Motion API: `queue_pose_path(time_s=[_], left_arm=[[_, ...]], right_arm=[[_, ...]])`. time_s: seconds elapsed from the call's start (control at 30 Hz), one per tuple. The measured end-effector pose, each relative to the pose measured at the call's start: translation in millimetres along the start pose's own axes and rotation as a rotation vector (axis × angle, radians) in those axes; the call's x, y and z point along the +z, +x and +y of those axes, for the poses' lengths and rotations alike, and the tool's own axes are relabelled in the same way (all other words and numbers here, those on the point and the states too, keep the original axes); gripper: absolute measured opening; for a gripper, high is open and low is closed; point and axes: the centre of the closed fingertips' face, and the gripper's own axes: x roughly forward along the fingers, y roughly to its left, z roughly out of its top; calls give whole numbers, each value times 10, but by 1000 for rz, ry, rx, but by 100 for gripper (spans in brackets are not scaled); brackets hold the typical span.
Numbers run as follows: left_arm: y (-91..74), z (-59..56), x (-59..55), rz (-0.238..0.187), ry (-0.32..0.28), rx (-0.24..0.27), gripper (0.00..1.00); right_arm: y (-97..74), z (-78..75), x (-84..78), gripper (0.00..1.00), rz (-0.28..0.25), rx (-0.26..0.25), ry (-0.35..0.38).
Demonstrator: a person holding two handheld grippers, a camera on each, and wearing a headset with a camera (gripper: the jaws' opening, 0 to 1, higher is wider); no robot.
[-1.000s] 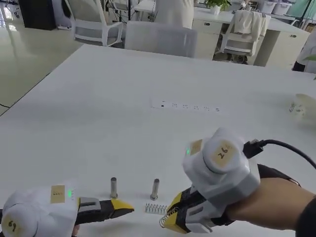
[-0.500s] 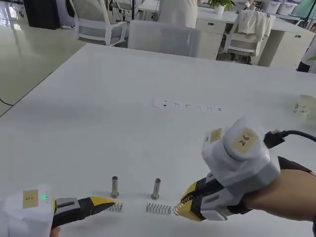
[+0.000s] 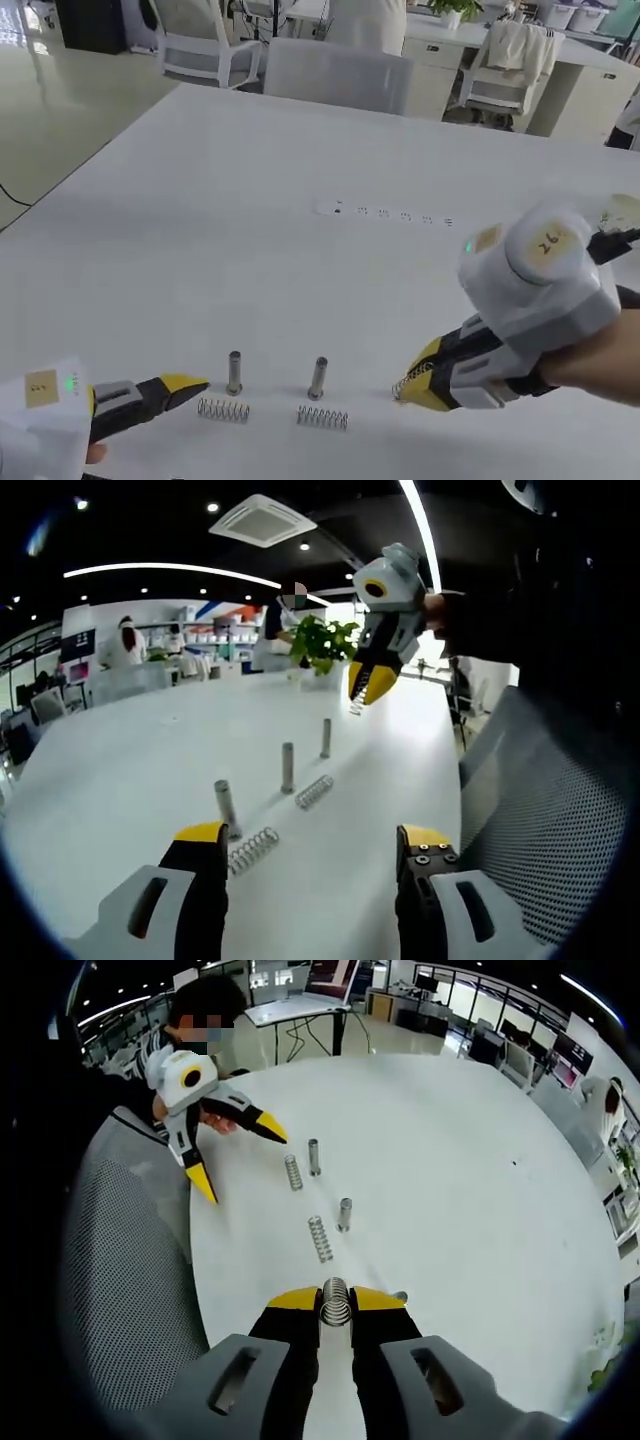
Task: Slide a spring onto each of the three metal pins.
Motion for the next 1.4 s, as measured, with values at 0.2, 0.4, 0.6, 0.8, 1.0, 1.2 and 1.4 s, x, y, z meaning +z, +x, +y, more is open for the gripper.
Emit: queue_pose_path(time_s=[0.2,0.4,0.6,0.8,1.0,1.2,1.4], left_arm=[[2,10,18,-4,-6,7,66],[8,0,30,-3,-5,8,67],[-7,9,36,-5,-9,18,68],[-19,1,34,-3,-12,22,68],[-27,4,35,-5,-12,22,67],[-38,7,36,-7,-11,23,66],[-49,8,21,-6,-11,24,66]], right_arm=[[-60,-156,-55,9,27,-32,4],[-52,-346,-79,9,61,-55,-7],[45,-460,-159,9,114,-47,-12],[129,-512,-183,9,143,-29,-16],[175,-514,-184,9,164,-18,-25],[200,-503,-207,9,183,-9,-31],[271,-498,-236,9,207,2,-36]])
